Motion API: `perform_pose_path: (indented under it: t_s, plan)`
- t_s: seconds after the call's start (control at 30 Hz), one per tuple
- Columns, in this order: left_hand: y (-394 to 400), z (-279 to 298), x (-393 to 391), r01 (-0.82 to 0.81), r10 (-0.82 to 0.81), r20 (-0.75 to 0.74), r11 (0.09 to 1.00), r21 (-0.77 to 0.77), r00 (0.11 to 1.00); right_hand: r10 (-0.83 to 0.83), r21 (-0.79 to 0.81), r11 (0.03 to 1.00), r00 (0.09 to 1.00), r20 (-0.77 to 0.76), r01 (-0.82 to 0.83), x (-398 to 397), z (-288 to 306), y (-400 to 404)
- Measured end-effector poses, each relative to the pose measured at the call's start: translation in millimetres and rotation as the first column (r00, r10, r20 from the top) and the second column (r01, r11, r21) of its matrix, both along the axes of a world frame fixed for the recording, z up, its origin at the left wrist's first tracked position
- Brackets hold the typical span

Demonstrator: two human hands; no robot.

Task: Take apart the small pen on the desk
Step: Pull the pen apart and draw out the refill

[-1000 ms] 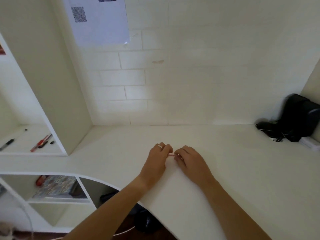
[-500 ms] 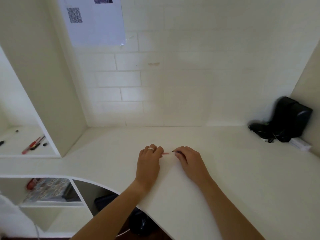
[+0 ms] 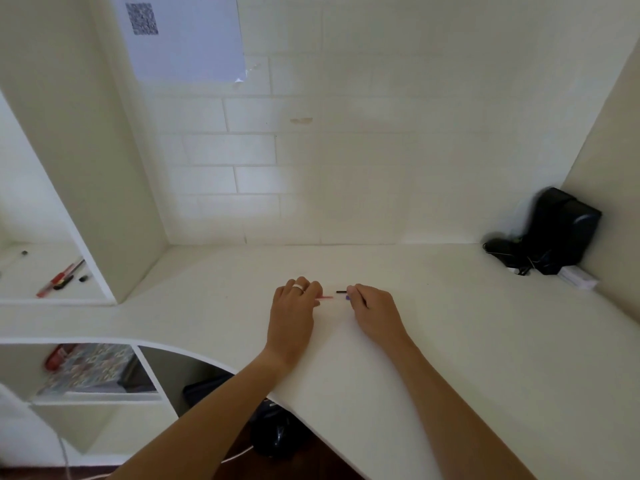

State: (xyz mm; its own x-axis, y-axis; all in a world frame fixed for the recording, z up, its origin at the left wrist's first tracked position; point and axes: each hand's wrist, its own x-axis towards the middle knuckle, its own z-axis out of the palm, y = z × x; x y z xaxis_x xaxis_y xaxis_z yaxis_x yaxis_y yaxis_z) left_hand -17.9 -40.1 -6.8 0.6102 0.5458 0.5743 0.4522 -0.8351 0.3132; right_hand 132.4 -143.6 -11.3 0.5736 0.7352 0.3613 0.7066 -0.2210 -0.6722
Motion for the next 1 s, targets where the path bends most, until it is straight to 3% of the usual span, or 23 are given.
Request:
perform_pose_path:
  t_s: [0.3, 0.7, 1.0]
  plan:
    - [5.6, -7.2, 3.3, 0.073, -0.073, 0.013, 0.997, 0.018, 0.997, -0.016, -0.059, 0.998, 0.998, 0.057, 0.02, 3.1, -0.9, 3.4]
    - [9.4, -7.6, 4.9, 0.119, -0.119, 0.005, 0.993, -0.017, 0.993, 0.03, 0.006, 1.0, 0.997, 0.066, -0.03, 2.2, 4.0, 0.5]
    - [-0.1, 1.1, 1.2, 0.071, -0.071, 0.03, 0.997, -0.003, 0.997, -0.012, -0.065, 0.998, 0.988, -0.156, 0.002, -0.9, 7.4, 0.4]
